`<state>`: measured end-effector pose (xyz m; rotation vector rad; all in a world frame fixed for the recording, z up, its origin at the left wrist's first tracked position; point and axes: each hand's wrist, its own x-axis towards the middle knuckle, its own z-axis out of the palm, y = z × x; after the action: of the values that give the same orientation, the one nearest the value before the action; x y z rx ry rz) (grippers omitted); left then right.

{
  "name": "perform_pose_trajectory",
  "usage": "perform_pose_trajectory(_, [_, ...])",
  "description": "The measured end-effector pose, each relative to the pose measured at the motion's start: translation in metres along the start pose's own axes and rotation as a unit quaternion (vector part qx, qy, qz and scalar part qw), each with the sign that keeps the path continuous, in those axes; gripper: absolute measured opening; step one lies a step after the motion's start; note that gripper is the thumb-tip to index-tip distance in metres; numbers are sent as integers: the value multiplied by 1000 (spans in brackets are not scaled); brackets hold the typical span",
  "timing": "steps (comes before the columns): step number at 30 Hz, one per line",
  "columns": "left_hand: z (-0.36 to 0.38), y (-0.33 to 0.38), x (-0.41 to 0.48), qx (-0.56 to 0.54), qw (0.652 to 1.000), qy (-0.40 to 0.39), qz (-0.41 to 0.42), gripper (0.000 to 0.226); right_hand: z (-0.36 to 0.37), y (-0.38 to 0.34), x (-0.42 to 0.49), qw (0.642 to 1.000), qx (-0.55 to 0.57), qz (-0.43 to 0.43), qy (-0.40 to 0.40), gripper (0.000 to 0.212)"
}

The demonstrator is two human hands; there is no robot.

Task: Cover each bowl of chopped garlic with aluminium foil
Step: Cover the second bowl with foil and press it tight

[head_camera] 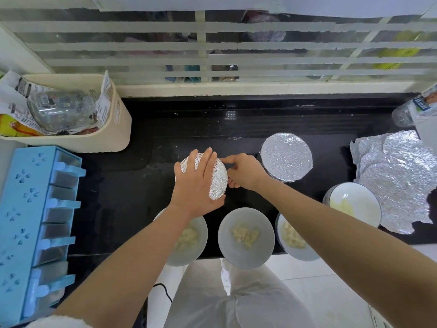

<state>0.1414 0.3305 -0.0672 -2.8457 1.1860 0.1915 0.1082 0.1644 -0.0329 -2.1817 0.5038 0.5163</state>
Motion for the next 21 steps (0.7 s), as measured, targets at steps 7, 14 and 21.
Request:
perform_pose_trajectory(7, [-1, 0, -1, -7, 1000, -1, 1, 104, 1, 2, -6, 999, 35, 3, 0, 40])
perform_pose_trajectory(14, [-1, 0, -1, -13, 1000, 5, 1, 103, 6, 6, -7, 999, 39, 3, 3, 43])
perform_pose_trajectory(21, [-1, 0, 0, -17, 1000, -4, 1, 105, 4, 5, 0, 999, 23, 7, -23, 62])
